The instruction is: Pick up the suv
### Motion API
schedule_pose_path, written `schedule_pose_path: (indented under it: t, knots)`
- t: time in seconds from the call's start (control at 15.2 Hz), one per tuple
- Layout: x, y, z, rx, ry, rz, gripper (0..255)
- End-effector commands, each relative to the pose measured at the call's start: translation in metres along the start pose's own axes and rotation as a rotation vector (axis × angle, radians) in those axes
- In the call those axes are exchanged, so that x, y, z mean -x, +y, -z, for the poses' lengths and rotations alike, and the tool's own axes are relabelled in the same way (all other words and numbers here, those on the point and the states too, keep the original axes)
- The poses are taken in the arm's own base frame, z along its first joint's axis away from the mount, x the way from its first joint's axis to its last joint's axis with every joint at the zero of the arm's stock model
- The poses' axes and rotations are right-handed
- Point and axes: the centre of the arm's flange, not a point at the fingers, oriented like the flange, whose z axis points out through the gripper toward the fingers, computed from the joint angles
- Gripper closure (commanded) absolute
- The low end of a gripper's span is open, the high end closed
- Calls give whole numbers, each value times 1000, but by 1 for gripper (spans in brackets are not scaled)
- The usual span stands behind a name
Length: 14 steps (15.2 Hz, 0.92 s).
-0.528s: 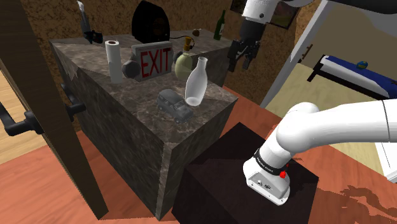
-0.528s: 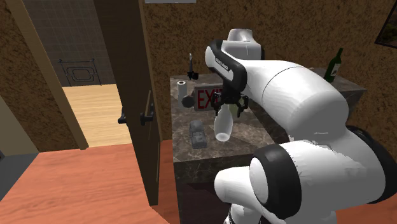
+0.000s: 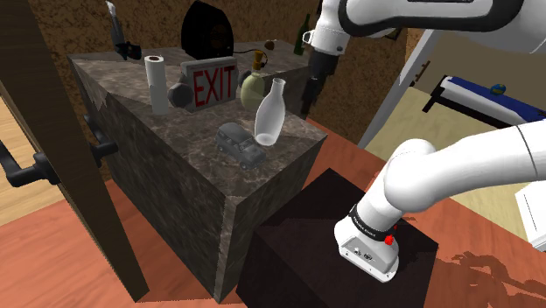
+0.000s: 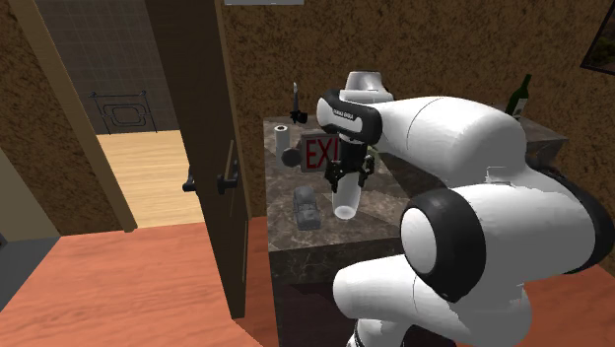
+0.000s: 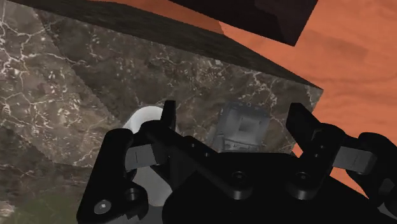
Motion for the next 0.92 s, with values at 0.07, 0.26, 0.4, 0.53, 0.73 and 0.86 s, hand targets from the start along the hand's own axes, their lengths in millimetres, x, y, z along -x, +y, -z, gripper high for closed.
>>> schedule_pose_path:
  t: [0.07,0.26,0.4,0.53,0.73,0.86]
  knots:
    - [-23,3,-33,6,8,231,0]
    - [-47,0,-65,11,14,451,0]
    - [-62,-4,-85,14,18,597,0]
    - [-76,-11,-106,17,22,744,0]
    - [-95,-25,-137,22,28,964,0]
    - [-96,-25,-143,22,29,973,0]
